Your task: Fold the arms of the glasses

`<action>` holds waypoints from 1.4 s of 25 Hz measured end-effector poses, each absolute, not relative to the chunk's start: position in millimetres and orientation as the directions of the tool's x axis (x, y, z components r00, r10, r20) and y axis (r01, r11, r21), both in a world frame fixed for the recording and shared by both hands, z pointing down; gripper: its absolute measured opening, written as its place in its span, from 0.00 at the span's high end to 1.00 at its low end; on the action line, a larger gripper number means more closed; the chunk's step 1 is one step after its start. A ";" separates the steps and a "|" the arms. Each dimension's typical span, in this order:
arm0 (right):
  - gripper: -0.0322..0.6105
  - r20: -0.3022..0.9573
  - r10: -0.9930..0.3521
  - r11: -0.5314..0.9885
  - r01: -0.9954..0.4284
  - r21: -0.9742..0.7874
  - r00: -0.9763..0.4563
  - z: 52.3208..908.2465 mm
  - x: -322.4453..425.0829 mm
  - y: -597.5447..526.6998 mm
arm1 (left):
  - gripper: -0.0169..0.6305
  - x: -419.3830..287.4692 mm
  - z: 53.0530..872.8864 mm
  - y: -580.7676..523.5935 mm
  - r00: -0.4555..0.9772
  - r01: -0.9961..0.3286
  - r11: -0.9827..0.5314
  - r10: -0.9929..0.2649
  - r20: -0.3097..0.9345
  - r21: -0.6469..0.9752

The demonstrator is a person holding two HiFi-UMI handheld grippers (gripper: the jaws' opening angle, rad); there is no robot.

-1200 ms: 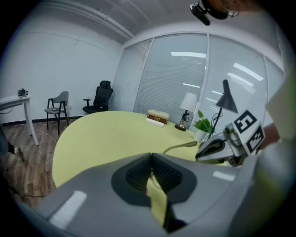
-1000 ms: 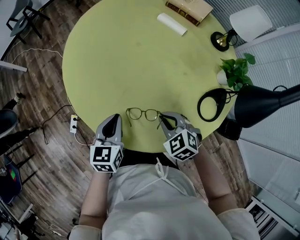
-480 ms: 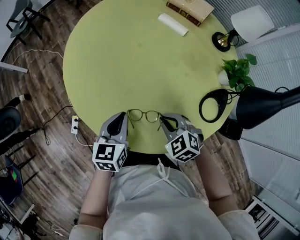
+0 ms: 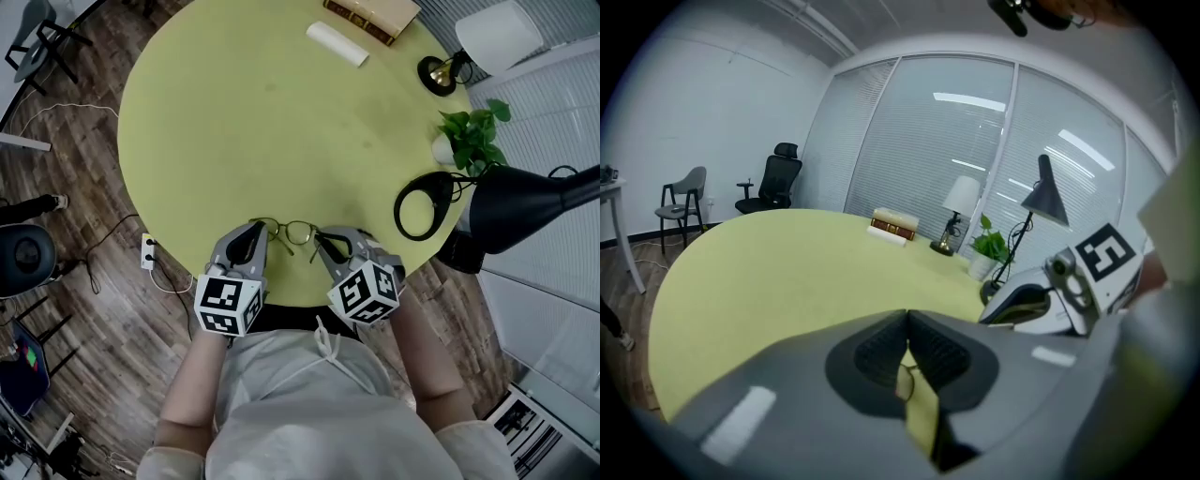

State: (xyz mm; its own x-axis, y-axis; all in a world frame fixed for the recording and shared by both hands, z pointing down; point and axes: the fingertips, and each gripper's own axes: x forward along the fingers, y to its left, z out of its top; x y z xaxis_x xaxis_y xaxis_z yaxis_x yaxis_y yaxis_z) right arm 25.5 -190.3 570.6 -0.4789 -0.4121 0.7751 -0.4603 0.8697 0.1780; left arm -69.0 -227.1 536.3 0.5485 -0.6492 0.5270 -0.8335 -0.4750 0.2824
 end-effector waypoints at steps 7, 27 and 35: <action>0.92 0.774 -0.412 0.871 -0.456 0.180 -0.481 569.5 29.1 -191.5 | 0.96 -52.5 557.9 -226.1 0.551 -0.827 -0.491 -0.610 0.569 0.275; 0.92 0.770 -0.412 0.869 -0.463 0.171 -0.488 569.4 39.0 -177.3 | 0.96 -29.0 603.1 -207.7 0.554 -0.809 -0.520 -0.518 0.652 0.275; 0.92 0.778 -0.432 0.853 -0.486 0.189 -0.457 570.7 43.9 -169.4 | 0.96 -35.6 589.4 -200.4 0.546 -0.817 -0.520 -0.557 0.627 0.249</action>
